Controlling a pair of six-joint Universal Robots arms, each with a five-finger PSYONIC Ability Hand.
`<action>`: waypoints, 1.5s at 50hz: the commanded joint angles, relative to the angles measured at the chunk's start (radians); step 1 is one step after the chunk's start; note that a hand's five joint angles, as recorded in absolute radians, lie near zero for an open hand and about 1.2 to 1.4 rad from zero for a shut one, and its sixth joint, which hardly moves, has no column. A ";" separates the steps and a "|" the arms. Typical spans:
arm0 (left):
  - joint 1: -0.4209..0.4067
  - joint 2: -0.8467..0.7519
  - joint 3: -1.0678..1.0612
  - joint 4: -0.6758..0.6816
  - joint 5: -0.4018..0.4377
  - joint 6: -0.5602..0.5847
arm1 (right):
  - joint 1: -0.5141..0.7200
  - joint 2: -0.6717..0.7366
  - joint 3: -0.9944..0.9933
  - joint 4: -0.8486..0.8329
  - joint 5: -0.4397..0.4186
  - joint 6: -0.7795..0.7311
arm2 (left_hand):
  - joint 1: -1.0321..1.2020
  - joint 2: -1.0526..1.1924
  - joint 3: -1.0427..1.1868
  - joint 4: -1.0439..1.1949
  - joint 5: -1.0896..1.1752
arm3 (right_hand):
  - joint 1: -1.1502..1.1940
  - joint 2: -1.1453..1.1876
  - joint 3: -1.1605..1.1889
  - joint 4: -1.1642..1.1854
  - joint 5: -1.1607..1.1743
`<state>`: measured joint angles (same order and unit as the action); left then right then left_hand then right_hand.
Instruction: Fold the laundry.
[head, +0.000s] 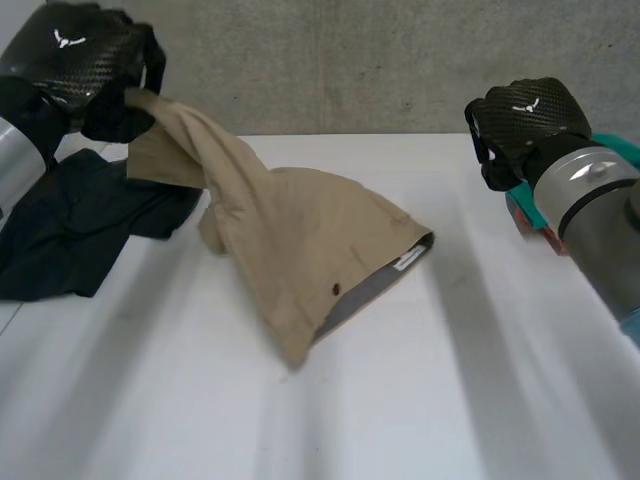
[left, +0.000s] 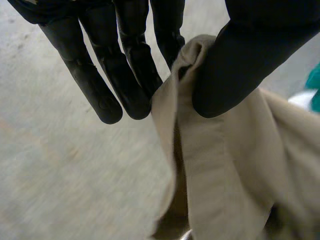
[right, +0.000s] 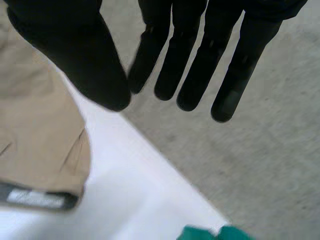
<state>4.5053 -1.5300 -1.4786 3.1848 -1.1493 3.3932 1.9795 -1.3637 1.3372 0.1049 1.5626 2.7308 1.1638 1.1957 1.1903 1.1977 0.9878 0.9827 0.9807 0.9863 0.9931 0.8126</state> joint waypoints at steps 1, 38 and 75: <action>-0.005 -0.097 -0.039 0.012 0.120 0.021 | 0.039 0.060 0.032 0.168 -0.021 0.171 | 0.232 0.201 0.206 0.199 0.234 | -0.635 -0.633 -0.638 -0.645 -0.639; -0.095 -0.076 0.104 -0.068 -0.020 0.072 | 0.490 0.649 -0.245 0.032 0.224 0.794 | 0.232 0.201 0.206 0.199 0.234 | -0.482 -0.480 -0.486 -0.493 -0.487; -0.015 0.016 0.103 -0.126 -0.007 0.015 | 0.175 0.177 -0.142 -0.048 0.138 0.504 | 0.232 0.201 0.206 0.199 0.234 | 0.414 0.416 0.410 0.403 0.409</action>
<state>4.4540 -1.5699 -1.3711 3.1056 -1.1948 3.4110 2.3560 -0.9311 1.1569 0.0550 1.8543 3.4730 1.1638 1.1994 1.1906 1.2016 0.9877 1.1136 1.1807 1.1802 1.1949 1.0101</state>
